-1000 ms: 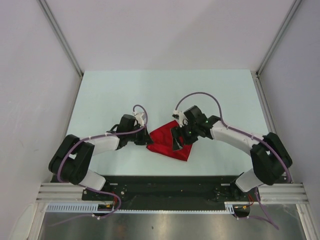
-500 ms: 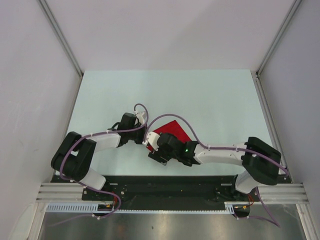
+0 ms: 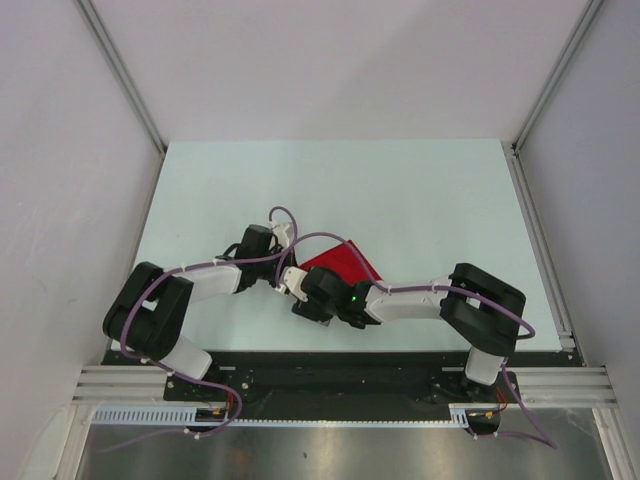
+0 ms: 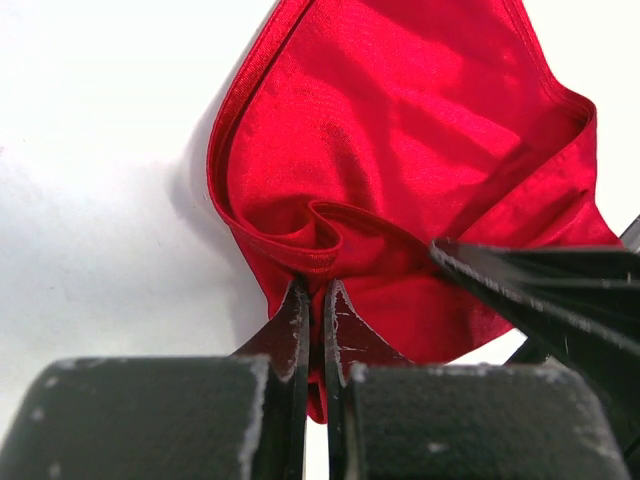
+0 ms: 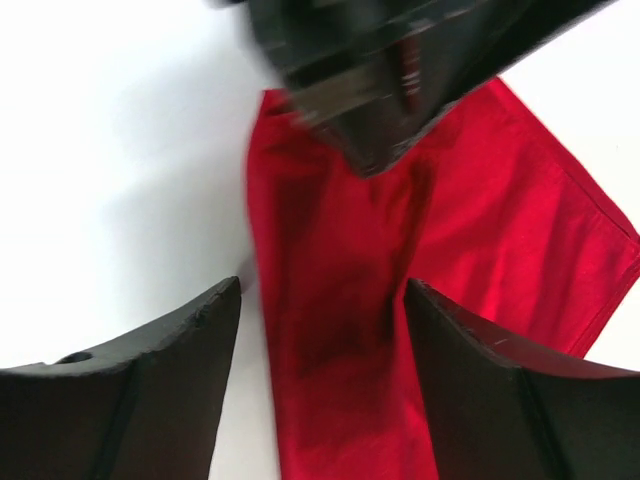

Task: Fold the napkin, place the utensils inside, and roll it up
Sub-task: Roll the napkin with the utensil

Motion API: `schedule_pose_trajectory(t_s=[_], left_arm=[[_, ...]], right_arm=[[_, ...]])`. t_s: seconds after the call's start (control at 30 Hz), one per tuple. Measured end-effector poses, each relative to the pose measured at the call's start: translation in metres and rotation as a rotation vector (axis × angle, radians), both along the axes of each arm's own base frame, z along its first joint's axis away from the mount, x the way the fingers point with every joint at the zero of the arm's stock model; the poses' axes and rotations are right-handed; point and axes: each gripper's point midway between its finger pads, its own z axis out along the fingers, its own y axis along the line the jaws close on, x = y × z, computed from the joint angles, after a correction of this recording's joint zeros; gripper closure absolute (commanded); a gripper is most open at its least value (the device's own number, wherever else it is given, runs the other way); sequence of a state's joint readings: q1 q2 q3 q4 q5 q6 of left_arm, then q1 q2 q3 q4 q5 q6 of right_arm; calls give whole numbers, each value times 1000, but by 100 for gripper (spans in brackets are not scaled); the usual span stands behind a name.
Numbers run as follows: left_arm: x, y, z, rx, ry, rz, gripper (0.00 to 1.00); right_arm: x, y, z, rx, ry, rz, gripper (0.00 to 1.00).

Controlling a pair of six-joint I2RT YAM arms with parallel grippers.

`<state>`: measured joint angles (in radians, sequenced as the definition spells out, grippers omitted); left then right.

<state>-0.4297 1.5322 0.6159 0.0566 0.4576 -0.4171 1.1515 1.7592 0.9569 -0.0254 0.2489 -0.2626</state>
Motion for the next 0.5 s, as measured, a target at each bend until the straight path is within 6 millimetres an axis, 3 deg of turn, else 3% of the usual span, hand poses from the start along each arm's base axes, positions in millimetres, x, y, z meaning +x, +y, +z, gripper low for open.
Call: schedule_pose_trajectory(t_s=[0.1, 0.13, 0.27, 0.5], left_arm=[[0, 0, 0, -2, 0, -1, 100], [0, 0, 0, -2, 1, -2, 100], [0, -1, 1, -5, 1, -4, 100], [1, 0, 3, -7, -1, 3, 54]], right_arm=[[10, 0, -1, 5, 21, -22, 41], [12, -1, -2, 6, 31, -28, 48], [8, 1, -7, 13, 92, -16, 63], [-9, 5, -10, 37, 225, 46, 74]])
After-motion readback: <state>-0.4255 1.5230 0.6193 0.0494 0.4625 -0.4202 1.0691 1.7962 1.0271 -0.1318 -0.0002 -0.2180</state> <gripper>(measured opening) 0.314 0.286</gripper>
